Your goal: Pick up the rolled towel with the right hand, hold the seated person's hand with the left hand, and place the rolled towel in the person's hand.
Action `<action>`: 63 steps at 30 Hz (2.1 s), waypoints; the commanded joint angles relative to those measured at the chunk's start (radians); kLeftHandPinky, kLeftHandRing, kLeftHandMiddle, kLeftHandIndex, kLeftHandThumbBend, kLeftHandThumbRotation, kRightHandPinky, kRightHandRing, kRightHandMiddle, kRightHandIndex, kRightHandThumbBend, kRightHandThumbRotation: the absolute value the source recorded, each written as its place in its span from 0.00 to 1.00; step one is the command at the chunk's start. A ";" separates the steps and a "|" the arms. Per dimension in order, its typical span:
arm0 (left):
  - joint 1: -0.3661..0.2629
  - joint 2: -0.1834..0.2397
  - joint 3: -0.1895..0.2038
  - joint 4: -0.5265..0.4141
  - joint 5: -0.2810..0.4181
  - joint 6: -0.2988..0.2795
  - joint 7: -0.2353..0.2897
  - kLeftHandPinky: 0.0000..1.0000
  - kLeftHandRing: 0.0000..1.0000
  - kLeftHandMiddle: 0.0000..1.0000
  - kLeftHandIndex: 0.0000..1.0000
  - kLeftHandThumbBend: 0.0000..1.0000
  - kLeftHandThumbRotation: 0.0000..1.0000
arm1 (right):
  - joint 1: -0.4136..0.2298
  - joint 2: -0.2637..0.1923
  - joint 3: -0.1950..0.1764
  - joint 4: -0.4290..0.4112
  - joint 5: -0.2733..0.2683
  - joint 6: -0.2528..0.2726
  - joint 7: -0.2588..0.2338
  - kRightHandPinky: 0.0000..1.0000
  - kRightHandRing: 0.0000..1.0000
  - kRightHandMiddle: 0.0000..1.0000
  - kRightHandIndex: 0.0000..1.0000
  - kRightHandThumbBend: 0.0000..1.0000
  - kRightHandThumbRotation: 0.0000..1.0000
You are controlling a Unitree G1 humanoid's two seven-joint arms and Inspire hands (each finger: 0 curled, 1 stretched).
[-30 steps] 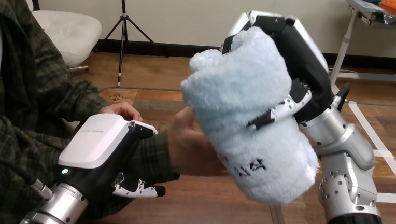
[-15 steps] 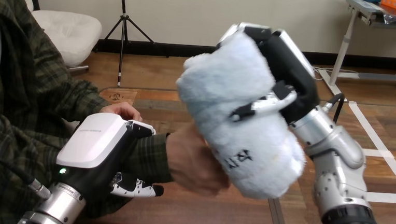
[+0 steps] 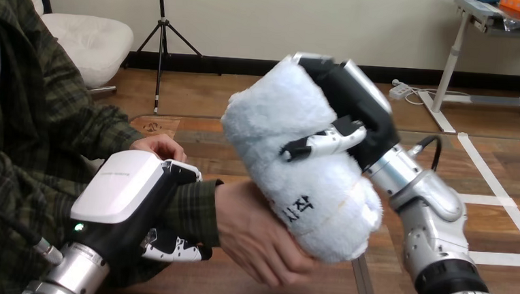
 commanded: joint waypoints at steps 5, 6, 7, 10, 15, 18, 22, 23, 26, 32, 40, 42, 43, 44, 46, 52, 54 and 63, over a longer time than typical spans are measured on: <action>0.037 -0.004 0.006 -0.103 -0.030 -0.026 -0.025 0.28 0.30 0.36 0.38 0.92 0.00 | -0.212 -0.030 -0.034 0.190 -0.049 -0.031 -0.074 0.01 0.05 0.11 0.13 0.54 0.00; 0.042 -0.005 0.009 -0.110 -0.032 -0.025 -0.027 0.28 0.31 0.36 0.38 0.92 0.00 | -0.220 -0.034 -0.034 0.205 -0.056 -0.030 -0.083 0.01 0.05 0.11 0.13 0.54 0.00; 0.047 -0.005 0.012 -0.117 -0.032 -0.024 -0.029 0.29 0.31 0.36 0.38 0.93 0.00 | -0.226 -0.037 -0.033 0.215 -0.062 -0.030 -0.089 0.01 0.05 0.11 0.13 0.53 0.00; 0.057 -0.006 0.018 -0.129 -0.032 -0.024 -0.033 0.30 0.31 0.36 0.38 0.93 0.00 | -0.236 -0.044 -0.029 0.234 -0.079 -0.030 -0.113 0.01 0.05 0.10 0.13 0.53 0.00; 0.073 -0.004 0.028 -0.148 -0.033 -0.024 -0.037 0.31 0.32 0.36 0.38 0.93 0.00 | -0.259 -0.063 -0.020 0.265 -0.121 -0.025 -0.168 0.01 0.05 0.11 0.13 0.54 0.00; 0.081 -0.004 0.033 -0.160 -0.033 -0.021 -0.043 0.31 0.32 0.36 0.38 0.93 0.00 | -0.270 -0.072 -0.019 0.278 -0.139 -0.028 -0.186 0.01 0.06 0.11 0.13 0.54 0.00; 0.092 -0.005 0.040 -0.174 -0.034 -0.016 -0.052 0.31 0.32 0.37 0.38 0.93 0.00 | -0.281 -0.082 -0.023 0.291 -0.157 -0.026 -0.206 0.01 0.05 0.10 0.13 0.52 0.00; 0.095 -0.006 0.041 -0.177 -0.034 -0.015 -0.055 0.31 0.32 0.37 0.38 0.93 0.00 | -0.282 -0.084 -0.024 0.294 -0.161 -0.026 -0.211 0.01 0.05 0.10 0.13 0.52 0.00; 0.101 -0.007 0.045 -0.179 -0.032 -0.019 -0.053 0.31 0.32 0.37 0.38 0.93 0.00 | -0.288 -0.092 -0.030 0.304 -0.167 -0.025 -0.208 0.01 0.05 0.10 0.13 0.51 0.00; 0.111 -0.011 0.052 -0.190 -0.030 -0.017 -0.062 0.31 0.32 0.37 0.38 0.93 0.00 | -0.295 -0.105 -0.036 0.313 -0.179 -0.027 -0.212 0.01 0.05 0.10 0.13 0.51 0.00; 0.113 -0.016 0.052 -0.194 -0.032 -0.014 -0.072 0.30 0.31 0.36 0.38 0.93 0.00 | -0.297 -0.122 -0.034 0.321 -0.197 -0.033 -0.218 0.01 0.05 0.10 0.13 0.52 0.00; 0.112 -0.018 0.051 -0.193 -0.031 -0.016 -0.072 0.30 0.32 0.37 0.38 0.93 0.00 | -0.296 -0.123 -0.034 0.321 -0.198 -0.035 -0.217 0.01 0.05 0.10 0.13 0.52 0.00; 0.112 -0.019 0.051 -0.193 -0.031 -0.018 -0.071 0.30 0.32 0.37 0.38 0.93 0.00 | -0.295 -0.123 -0.036 0.321 -0.197 -0.035 -0.215 0.01 0.05 0.10 0.13 0.52 0.00; 0.113 -0.020 0.051 -0.193 -0.031 -0.018 -0.071 0.30 0.32 0.37 0.38 0.93 0.00 | -0.295 -0.123 -0.037 0.320 -0.197 -0.035 -0.213 0.01 0.05 0.10 0.13 0.52 0.00; 0.113 -0.021 0.050 -0.193 -0.032 -0.019 -0.072 0.30 0.32 0.37 0.38 0.93 0.00 | -0.292 -0.121 -0.042 0.322 -0.194 -0.031 -0.208 0.01 0.05 0.10 0.13 0.52 0.00; 0.114 -0.022 0.048 -0.194 -0.029 -0.018 -0.073 0.31 0.32 0.37 0.38 0.93 0.00 | -0.280 -0.114 -0.046 0.321 -0.193 -0.031 -0.210 0.01 0.04 0.09 0.12 0.53 0.00; 0.114 -0.024 0.047 -0.195 -0.027 -0.016 -0.074 0.31 0.32 0.37 0.38 0.93 0.00 | -0.275 -0.108 -0.048 0.319 -0.193 -0.028 -0.211 0.01 0.04 0.09 0.12 0.53 0.00; 0.110 -0.028 0.041 -0.190 -0.016 -0.012 -0.074 0.31 0.32 0.37 0.38 0.93 0.00 | -0.251 -0.079 -0.060 0.308 -0.182 -0.028 -0.191 0.01 0.05 0.11 0.13 0.55 0.00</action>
